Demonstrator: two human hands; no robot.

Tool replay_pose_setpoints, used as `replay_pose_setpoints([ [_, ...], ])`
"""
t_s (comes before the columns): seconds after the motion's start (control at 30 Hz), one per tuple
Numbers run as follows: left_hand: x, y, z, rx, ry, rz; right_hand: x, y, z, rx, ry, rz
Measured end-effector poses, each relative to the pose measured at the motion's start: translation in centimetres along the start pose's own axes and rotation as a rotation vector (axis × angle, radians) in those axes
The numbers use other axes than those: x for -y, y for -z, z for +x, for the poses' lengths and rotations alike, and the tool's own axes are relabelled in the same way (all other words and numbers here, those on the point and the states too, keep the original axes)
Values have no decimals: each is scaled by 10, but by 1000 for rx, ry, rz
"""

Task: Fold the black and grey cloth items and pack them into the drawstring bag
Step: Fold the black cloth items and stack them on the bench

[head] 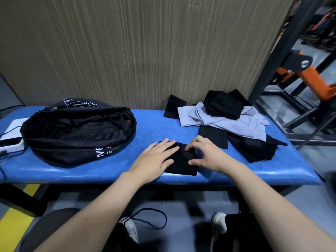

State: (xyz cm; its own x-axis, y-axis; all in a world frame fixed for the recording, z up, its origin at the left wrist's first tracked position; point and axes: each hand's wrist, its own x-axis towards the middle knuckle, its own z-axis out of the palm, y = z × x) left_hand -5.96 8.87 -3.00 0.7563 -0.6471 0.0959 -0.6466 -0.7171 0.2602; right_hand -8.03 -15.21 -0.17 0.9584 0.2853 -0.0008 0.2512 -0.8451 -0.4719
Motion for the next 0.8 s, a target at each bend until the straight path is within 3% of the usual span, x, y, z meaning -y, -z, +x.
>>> replay_pose_setpoints([
  [0.27,11,-1,-6,149,84,57,-5,-6,3,77,15,-122],
  [0.8,29,5,-18,118,126,70,-12,-23,9,146,53,-131],
])
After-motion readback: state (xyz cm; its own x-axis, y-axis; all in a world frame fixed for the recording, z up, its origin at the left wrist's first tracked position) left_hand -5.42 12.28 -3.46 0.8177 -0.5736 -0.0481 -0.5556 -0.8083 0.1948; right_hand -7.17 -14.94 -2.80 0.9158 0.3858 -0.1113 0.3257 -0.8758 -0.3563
